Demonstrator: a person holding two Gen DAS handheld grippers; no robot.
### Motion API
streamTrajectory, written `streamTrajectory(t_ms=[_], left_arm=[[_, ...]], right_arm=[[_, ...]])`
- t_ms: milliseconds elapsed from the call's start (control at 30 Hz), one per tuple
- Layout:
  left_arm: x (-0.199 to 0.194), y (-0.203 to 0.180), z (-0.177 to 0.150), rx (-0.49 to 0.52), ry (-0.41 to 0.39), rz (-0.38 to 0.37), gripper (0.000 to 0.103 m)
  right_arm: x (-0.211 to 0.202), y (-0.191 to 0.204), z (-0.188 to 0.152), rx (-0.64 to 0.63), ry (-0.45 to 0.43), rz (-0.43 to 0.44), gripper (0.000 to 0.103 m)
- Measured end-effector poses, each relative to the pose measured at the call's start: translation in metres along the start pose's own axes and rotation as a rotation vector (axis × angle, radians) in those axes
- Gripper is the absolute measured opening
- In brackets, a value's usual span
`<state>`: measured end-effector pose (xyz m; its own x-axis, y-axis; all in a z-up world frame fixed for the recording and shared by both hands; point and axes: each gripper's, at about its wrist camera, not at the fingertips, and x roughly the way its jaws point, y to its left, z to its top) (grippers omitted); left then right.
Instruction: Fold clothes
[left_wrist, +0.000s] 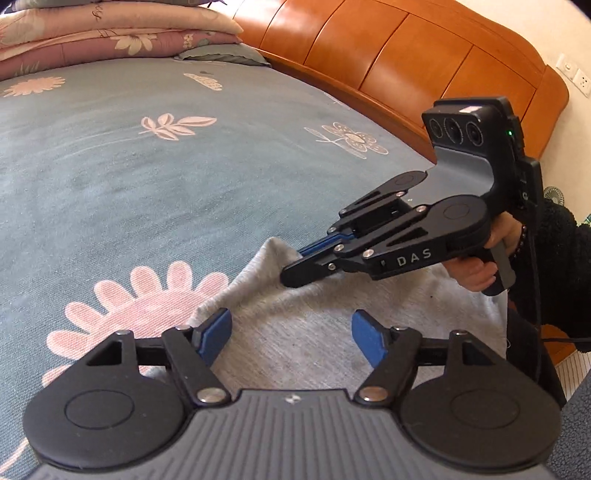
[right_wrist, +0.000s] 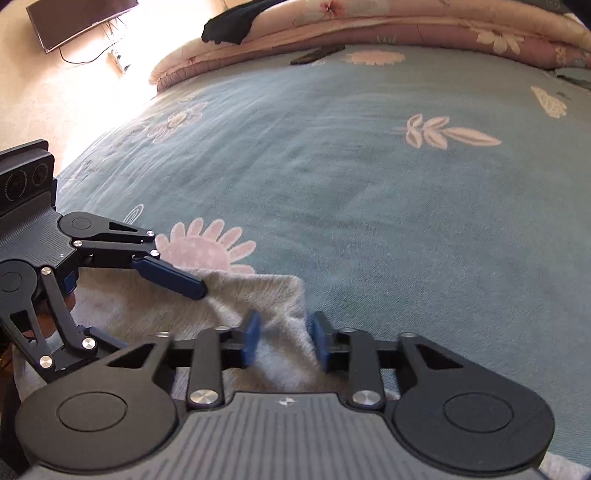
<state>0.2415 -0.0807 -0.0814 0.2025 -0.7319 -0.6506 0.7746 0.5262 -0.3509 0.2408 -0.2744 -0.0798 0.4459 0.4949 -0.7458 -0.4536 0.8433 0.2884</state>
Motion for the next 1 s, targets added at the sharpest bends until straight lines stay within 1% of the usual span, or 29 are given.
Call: streamTrajectory(t_ms=[67, 100, 133, 167, 200, 233, 267, 300, 400, 433, 500, 533, 567, 600, 633, 667, 700, 733, 767, 800, 833, 867, 900, 933, 967, 1000], left_arm=[[-0.01, -0.008, 0.0, 0.028, -0.034, -0.036, 0.072], [-0.013, -0.012, -0.001, 0.057, -0.05, -0.057, 0.074], [-0.016, -0.015, -0.001, 0.086, -0.065, -0.078, 0.079], [-0.013, -0.016, -0.001, 0.097, -0.06, -0.064, 0.08], [-0.005, -0.011, 0.0, 0.072, -0.024, -0.024, 0.079], [0.004, -0.006, 0.001, 0.045, 0.013, 0.016, 0.075], [0.006, -0.001, 0.001, 0.014, 0.021, 0.039, 0.071], [0.002, 0.002, 0.0, -0.011, 0.003, 0.029, 0.07], [-0.02, -0.002, 0.0, 0.005, -0.059, -0.004, 0.073], [-0.023, -0.004, 0.0, 0.02, -0.063, -0.012, 0.075], [-0.018, -0.004, -0.003, 0.029, -0.021, 0.006, 0.075], [-0.011, 0.0, -0.006, 0.013, 0.022, 0.035, 0.075], [-0.007, 0.003, -0.008, 0.001, 0.046, 0.049, 0.073], [-0.01, 0.004, -0.01, -0.006, 0.036, 0.043, 0.076], [-0.013, 0.006, -0.012, -0.012, 0.024, 0.037, 0.076], [-0.015, 0.006, -0.011, -0.028, 0.023, 0.042, 0.076], [-0.02, 0.007, -0.01, -0.048, 0.02, 0.056, 0.076], [-0.025, 0.006, -0.009, -0.056, 0.012, 0.076, 0.075], [-0.032, 0.004, -0.008, -0.051, -0.001, 0.095, 0.074], [-0.037, 0.002, -0.007, -0.047, -0.012, 0.091, 0.074], [-0.043, 0.0, -0.006, -0.042, -0.023, 0.085, 0.075], [-0.048, -0.003, -0.005, -0.04, -0.031, 0.061, 0.077], [-0.05, -0.004, -0.006, -0.042, -0.034, 0.051, 0.078], [-0.048, -0.006, -0.008, -0.05, -0.023, 0.052, 0.078], [-0.044, -0.007, -0.012, -0.054, 0.005, 0.074, 0.079], [-0.039, -0.008, -0.015, -0.057, 0.034, 0.097, 0.079]], right_arm=[[0.001, 0.0, 0.001, -0.013, -0.022, -0.055, 0.01], [0.001, 0.0, 0.001, -0.02, -0.035, -0.084, 0.009], [0.001, 0.0, 0.001, -0.027, -0.048, -0.114, 0.008], [0.001, 0.0, 0.002, -0.033, -0.061, -0.144, 0.008], [0.001, 0.0, 0.002, -0.04, -0.073, -0.173, 0.009], [0.002, 0.001, 0.002, -0.047, -0.086, -0.203, 0.009], [0.002, 0.001, 0.003, -0.054, -0.099, -0.233, 0.009], [-0.003, -0.002, 0.003, -0.027, -0.113, -0.228, 0.009], [-0.033, 0.004, -0.001, 0.005, -0.164, -0.164, 0.01], [-0.04, 0.009, -0.004, 0.007, -0.162, -0.13, 0.011], [-0.043, 0.017, -0.01, 0.005, -0.123, -0.059, 0.011], [-0.036, 0.021, -0.013, -0.003, -0.095, -0.069, 0.011], [-0.028, 0.024, -0.016, -0.012, -0.066, -0.084, 0.012], [-0.018, 0.023, -0.019, -0.013, -0.042, -0.135, 0.011], [-0.01, 0.018, -0.02, 0.004, -0.051, -0.149, 0.009], [-0.008, 0.011, -0.019, 0.034, -0.076, -0.15, 0.002], [-0.008, 0.005, -0.016, 0.066, -0.103, -0.149, 0.0], [-0.009, -0.001, -0.012, 0.099, -0.126, -0.189, 0.003], [-0.01, -0.004, -0.008, 0.121, -0.136, -0.247, 0.012], [-0.014, -0.006, -0.006, 0.136, -0.14, -0.263, 0.012], [-0.022, -0.008, -0.006, 0.152, -0.153, -0.237, 0.012], [-0.032, -0.006, -0.008, 0.157, -0.168, -0.218, 0.016], [-0.041, -0.003, -0.01, 0.162, -0.184, -0.2, 0.024], [-0.053, 0.003, -0.015, 0.156, -0.196, -0.21, 0.029], [-0.063, 0.009, -0.02, 0.154, -0.197, -0.228, 0.036], [-0.072, 0.013, -0.025, 0.156, -0.193, -0.239, 0.039]])
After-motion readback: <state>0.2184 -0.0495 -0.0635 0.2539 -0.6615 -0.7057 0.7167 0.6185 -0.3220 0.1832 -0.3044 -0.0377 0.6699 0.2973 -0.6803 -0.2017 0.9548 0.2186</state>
